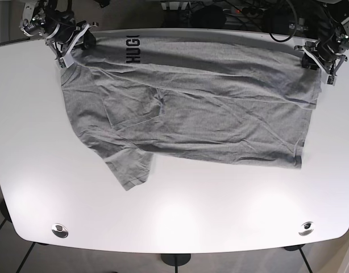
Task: Fold the T-shirt properly
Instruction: 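Pull the shirt edge with both grippers to straighten it, then release, then grasp the shirt's hem edge with both grippers, then fold the hem edge over toward the collar with both grippers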
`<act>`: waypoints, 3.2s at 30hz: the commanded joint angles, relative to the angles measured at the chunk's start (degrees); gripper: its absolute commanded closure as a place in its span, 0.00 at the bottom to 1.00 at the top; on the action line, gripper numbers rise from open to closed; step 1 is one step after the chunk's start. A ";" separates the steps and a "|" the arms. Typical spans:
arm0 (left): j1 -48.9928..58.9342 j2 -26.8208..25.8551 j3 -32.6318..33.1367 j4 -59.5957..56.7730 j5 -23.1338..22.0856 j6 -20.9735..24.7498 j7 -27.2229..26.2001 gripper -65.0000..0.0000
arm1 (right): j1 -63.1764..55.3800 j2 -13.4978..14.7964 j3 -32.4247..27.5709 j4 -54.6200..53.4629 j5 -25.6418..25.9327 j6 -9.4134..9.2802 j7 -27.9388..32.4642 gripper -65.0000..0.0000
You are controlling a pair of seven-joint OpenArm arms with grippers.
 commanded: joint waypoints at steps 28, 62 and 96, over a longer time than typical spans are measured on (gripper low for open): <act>-1.54 4.80 -6.72 20.12 1.33 0.18 7.69 0.58 | 6.68 5.23 1.85 9.99 5.33 -0.87 -0.14 0.87; -46.20 -5.49 4.62 -33.42 16.71 10.60 -7.34 0.18 | 54.15 -4.79 -12.48 -43.38 -25.97 -0.52 14.19 0.96; -34.86 -3.73 0.32 -9.59 -4.65 7.44 2.51 1.00 | 43.95 -6.11 -11.60 -2.67 -25.97 -0.96 1.36 0.98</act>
